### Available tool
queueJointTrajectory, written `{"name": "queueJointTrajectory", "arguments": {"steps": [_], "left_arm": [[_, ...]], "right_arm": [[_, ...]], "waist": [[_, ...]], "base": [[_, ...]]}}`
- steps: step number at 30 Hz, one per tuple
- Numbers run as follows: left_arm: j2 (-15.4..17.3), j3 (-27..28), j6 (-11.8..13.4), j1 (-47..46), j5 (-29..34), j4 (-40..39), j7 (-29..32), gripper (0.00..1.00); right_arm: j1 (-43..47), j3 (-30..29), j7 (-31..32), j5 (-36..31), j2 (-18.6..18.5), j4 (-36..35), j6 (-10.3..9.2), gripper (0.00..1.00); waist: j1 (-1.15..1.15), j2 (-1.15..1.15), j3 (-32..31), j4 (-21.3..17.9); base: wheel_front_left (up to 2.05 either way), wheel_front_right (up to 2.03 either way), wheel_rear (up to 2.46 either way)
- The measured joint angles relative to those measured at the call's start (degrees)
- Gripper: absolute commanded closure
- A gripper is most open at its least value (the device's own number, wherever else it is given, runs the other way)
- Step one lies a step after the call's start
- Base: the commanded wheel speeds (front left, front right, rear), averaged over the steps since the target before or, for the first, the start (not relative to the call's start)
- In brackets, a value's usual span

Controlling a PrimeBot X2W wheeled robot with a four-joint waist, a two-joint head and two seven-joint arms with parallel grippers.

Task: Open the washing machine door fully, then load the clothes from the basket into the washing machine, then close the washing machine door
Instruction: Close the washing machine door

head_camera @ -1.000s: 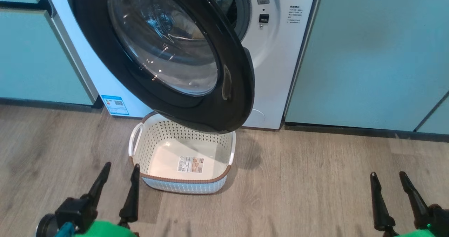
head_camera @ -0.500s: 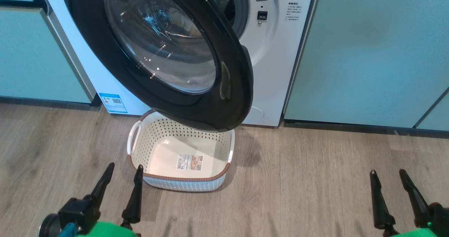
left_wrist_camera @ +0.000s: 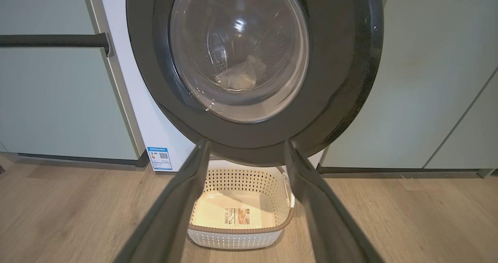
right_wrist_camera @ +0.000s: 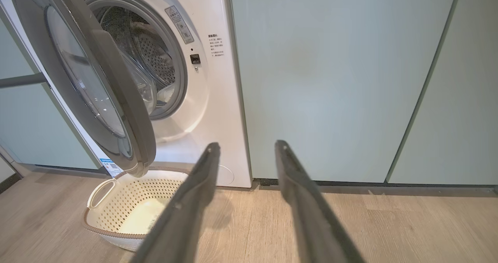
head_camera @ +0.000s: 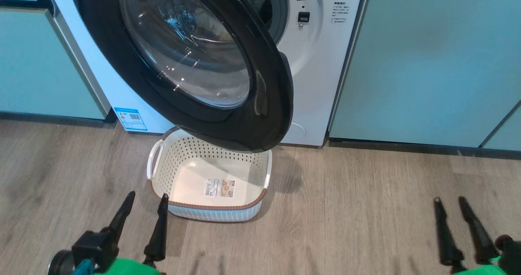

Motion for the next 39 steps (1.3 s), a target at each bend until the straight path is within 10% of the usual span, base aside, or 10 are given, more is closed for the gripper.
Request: {"name": "queueJointTrajectory", "arguments": {"steps": [14, 31, 39], "left_arm": [[-0.08, -1.97, 0.03, -2.14, 0.91, 0.32, 0.24, 0.00], [-0.77, -4.66, -1.16, -5.15, 1.41, 2.26, 0.23, 0.00], [-0.75, -4.79, -1.11, -6.32, 1.42, 2.64, 0.15, 0.00]], "right_arm": [[-2.35, 0.81, 0.42, 1.25, -0.41, 4.36, 0.00, 1.00], [-23.07, -0.10, -3.83, 3.27, -2.72, 20.73, 0.00, 1.00], [-37.91, 0.91, -4.82, 3.52, -5.58, 17.71, 0.00, 1.00]], "waist": [[0.00, 0.00, 1.26, 4.65], [0.00, 0.00, 2.30, 17.05], [0.00, 0.00, 2.08, 19.06]], "base": [[0.00, 0.00, 0.00], [0.00, 0.00, 0.00], [0.00, 0.00, 0.00]]}}
